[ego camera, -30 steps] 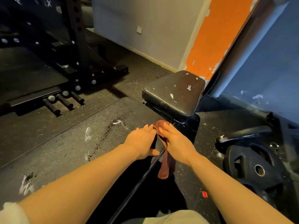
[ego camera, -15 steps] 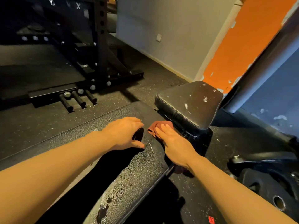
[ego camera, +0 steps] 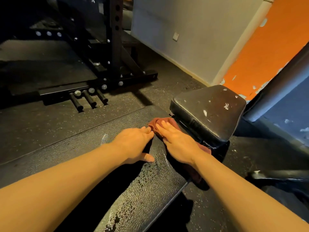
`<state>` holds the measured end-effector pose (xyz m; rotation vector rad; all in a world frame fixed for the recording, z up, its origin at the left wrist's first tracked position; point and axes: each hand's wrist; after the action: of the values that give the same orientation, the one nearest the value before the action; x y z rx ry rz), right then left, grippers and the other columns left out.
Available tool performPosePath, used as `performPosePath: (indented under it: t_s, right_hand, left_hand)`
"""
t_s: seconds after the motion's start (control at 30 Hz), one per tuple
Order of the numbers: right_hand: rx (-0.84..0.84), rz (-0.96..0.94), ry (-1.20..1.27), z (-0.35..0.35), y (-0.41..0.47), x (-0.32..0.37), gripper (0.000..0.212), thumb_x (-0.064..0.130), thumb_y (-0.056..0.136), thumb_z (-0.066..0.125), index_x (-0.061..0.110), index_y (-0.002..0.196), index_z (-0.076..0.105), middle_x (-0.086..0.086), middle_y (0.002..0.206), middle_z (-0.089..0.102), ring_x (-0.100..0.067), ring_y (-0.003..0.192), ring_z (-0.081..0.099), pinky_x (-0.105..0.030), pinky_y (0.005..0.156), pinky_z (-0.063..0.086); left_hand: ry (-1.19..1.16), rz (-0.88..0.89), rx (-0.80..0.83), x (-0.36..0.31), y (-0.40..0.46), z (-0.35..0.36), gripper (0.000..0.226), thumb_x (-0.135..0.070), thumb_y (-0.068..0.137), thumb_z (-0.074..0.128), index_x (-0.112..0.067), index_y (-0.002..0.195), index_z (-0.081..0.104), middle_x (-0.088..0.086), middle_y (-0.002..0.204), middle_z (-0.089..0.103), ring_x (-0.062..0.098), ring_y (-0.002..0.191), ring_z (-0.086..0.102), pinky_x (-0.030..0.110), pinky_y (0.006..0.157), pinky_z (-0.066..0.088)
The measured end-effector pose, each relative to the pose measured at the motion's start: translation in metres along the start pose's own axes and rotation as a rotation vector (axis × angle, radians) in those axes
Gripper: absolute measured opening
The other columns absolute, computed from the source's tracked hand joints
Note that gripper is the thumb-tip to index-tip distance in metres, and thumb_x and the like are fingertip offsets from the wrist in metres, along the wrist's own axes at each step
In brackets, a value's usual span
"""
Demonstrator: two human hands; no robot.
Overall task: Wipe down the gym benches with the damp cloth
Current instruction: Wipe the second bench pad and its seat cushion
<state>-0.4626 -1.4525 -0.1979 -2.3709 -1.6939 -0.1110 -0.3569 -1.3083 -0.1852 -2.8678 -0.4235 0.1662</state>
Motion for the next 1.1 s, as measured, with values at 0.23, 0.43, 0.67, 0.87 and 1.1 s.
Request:
performPosePath:
  t_s: [0.23, 0.43, 0.67, 0.87, 1.1]
  right_hand:
    - [0.036, 0.11, 0.016, -0.008, 0.044, 0.011, 0.054, 0.019, 0.105, 0.031, 0.018, 0.154, 0.009, -0.004, 0.162, -0.003, -0.018, 0.149, -0.003, -0.029, 0.118, 0.0]
    - [0.043, -0.02, 0.105, -0.003, 0.028, 0.005, 0.052, 0.019, 0.104, 0.035, 0.025, 0.153, 0.017, 0.004, 0.161, 0.004, -0.01, 0.148, 0.0, -0.021, 0.116, -0.003]
    - [0.048, 0.154, 0.085, -0.012, 0.075, 0.01, 0.053, 0.017, 0.104, 0.026, 0.02, 0.155, 0.011, -0.007, 0.162, -0.002, -0.021, 0.149, -0.004, -0.03, 0.117, -0.004]
    - [0.088, 0.007, 0.085, -0.012, 0.076, 0.029, 0.052, 0.018, 0.104, 0.031, 0.027, 0.154, 0.016, -0.002, 0.162, 0.001, -0.02, 0.149, -0.003, -0.032, 0.118, 0.0]
    - [0.077, 0.193, -0.073, -0.009, 0.065, 0.002, 0.047, 0.05, 0.102, 0.017, 0.051, 0.148, 0.005, 0.017, 0.16, -0.006, -0.017, 0.149, -0.009, -0.059, 0.115, -0.004]
  left_hand:
    - [-0.032, -0.013, 0.0, -0.001, 0.003, 0.002, 0.086, -0.061, 0.083, 0.059, -0.014, 0.148, 0.029, 0.001, 0.154, 0.027, 0.026, 0.133, 0.042, 0.04, 0.102, 0.042]
    - [-0.033, -0.001, -0.017, 0.0, 0.003, 0.007, 0.09, -0.062, 0.085, 0.054, -0.013, 0.152, 0.02, 0.004, 0.157, 0.021, 0.026, 0.141, 0.03, 0.042, 0.112, 0.032]
    - [-0.048, 0.007, -0.008, -0.001, 0.002, 0.008, 0.092, -0.059, 0.088, 0.052, -0.012, 0.154, 0.009, 0.004, 0.162, 0.003, 0.022, 0.148, 0.011, 0.042, 0.118, 0.017]
    - [-0.054, 0.007, -0.043, -0.003, -0.001, 0.006, 0.084, -0.059, 0.089, 0.052, -0.014, 0.151, 0.019, 0.002, 0.154, 0.023, 0.023, 0.14, 0.028, 0.04, 0.114, 0.023]
    - [-0.092, 0.003, -0.017, -0.001, 0.002, 0.012, 0.09, -0.057, 0.091, 0.047, -0.013, 0.154, 0.002, 0.002, 0.163, -0.005, 0.02, 0.149, 0.0, 0.039, 0.119, 0.009]
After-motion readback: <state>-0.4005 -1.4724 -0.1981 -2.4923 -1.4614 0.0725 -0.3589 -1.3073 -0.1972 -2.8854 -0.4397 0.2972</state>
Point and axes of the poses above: each hand's wrist, its own y-axis towards the middle knuckle, its own z-axis out of the palm, x = y × z
